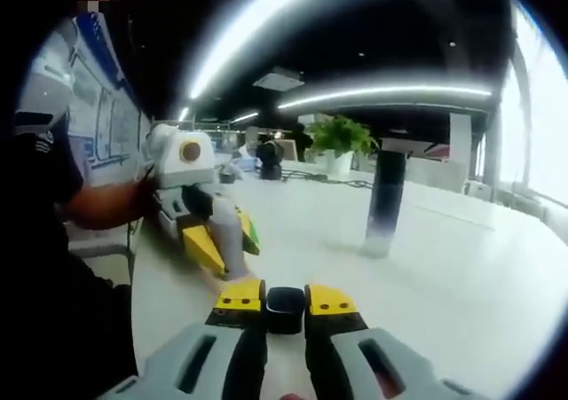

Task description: Pick up cosmetic bottle twist off cap place on table pick up cap screw tight cap place on table

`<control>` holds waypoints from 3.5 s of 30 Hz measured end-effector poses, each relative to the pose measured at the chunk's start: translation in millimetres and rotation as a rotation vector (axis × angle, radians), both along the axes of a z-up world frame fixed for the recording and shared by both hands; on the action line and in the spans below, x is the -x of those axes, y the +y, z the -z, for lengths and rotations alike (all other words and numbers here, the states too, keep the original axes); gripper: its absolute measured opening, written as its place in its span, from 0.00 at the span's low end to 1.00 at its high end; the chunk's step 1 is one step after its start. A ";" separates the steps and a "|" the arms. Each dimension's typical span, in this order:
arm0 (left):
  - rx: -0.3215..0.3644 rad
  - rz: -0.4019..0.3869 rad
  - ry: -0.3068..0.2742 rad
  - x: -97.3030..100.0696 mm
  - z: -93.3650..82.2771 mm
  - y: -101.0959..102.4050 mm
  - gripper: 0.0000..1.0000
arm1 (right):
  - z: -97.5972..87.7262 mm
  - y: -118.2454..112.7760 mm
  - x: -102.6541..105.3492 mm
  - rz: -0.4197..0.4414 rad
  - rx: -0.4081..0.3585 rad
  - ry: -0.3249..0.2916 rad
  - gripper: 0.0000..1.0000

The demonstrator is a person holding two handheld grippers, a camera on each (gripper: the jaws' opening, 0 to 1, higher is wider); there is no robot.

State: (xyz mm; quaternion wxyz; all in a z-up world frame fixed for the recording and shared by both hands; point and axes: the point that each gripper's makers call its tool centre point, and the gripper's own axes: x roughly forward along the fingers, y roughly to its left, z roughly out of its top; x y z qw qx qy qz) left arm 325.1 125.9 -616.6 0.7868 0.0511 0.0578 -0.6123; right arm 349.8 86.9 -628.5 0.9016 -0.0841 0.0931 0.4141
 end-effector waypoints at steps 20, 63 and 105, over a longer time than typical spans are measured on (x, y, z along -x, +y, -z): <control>0.003 0.021 0.005 4.3 0.1 -1.7 0.10 | -8.6 0.8 5.6 -0.043 -0.027 -0.019 0.10; 0.003 0.057 0.001 9.5 -0.2 -4.1 0.10 | -85.0 66.3 21.1 -0.465 -0.063 -0.019 0.10; 0.006 0.061 0.005 3.7 2.7 3.9 0.10 | -57.1 85.8 24.0 -0.562 0.006 0.022 0.10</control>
